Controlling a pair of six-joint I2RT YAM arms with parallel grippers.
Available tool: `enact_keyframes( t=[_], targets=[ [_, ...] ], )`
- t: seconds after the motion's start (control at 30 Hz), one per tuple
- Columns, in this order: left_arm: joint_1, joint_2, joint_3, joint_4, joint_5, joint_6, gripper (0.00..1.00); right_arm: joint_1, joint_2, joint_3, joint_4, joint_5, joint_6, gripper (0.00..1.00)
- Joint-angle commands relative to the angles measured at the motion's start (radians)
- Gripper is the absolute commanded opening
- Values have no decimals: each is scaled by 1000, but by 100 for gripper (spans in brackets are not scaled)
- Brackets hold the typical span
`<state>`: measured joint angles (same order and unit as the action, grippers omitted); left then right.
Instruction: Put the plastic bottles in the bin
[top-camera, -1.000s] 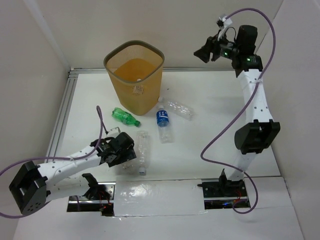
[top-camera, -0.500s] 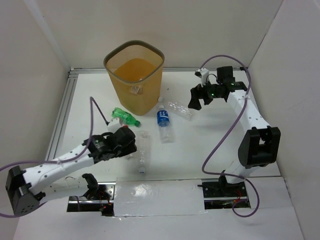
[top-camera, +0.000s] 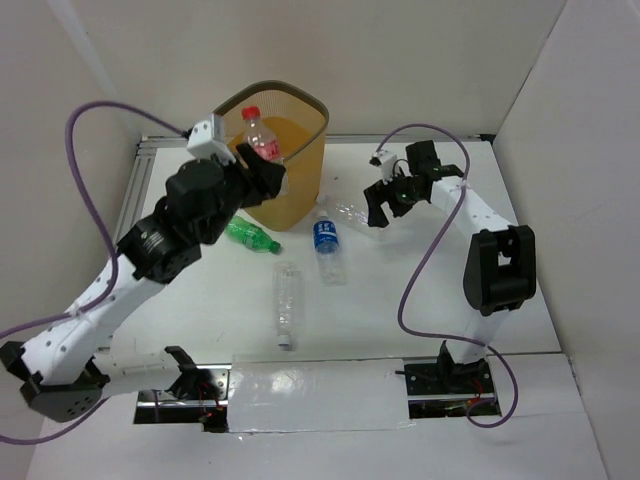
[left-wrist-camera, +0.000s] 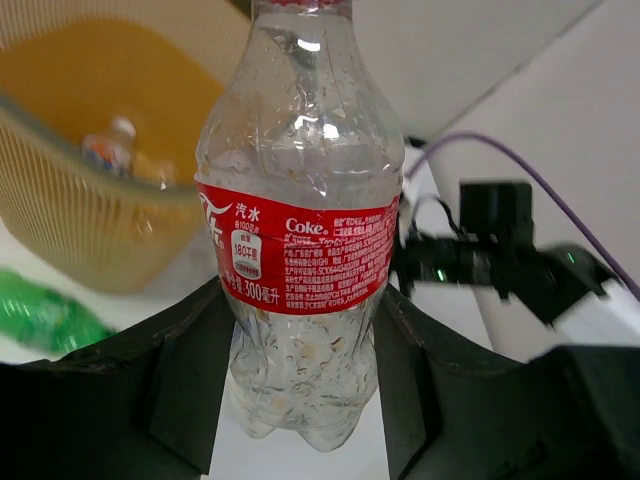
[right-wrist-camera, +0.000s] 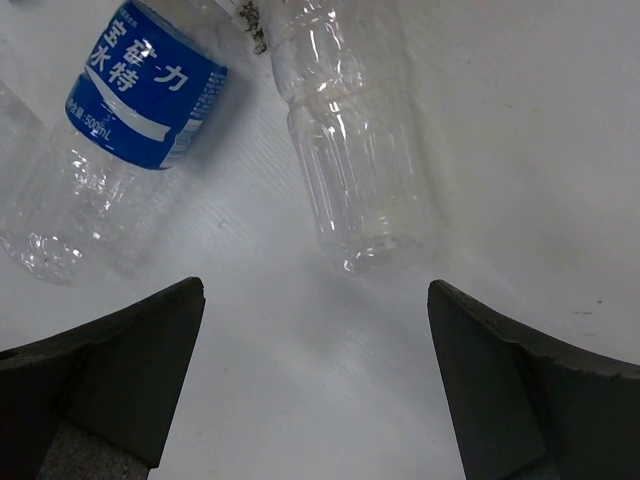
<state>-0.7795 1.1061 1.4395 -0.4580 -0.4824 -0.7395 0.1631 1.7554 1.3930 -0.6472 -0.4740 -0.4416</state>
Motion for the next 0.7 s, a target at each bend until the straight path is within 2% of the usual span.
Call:
enact_keyframes(
  t=[0.0, 0.1, 0.17, 0.33, 0.37, 0.43, 0.5, 0.57, 0.67],
  targets=[
    [116, 124, 89, 203, 28, 129, 25, 26, -11, 37, 61, 40, 44, 99],
    [190, 246, 169, 263, 59, 129, 33, 48, -37, 37, 72, 40, 55, 99],
    [247, 303, 211, 286, 59, 129, 33, 59, -48, 26, 72, 67, 55, 99],
    [319, 468, 352, 257, 61, 150, 40, 70, -48, -6, 99, 90, 55, 99],
    [336, 516, 366, 246, 61, 160, 59, 70, -48, -6, 100, 90, 55, 99],
    [350, 557, 407, 211, 61, 169, 80, 70, -39, -6, 109, 90, 55, 99],
    [359, 583, 433, 191, 74, 179, 95, 70, -13, 7, 109, 90, 55, 99],
    [359, 583, 455, 191, 85, 192, 100, 81, 9, 17, 109, 101, 44, 99],
    [339, 542, 483, 191, 99, 251, 100, 101, 53, 41, 109, 126, 32, 99]
  ],
)
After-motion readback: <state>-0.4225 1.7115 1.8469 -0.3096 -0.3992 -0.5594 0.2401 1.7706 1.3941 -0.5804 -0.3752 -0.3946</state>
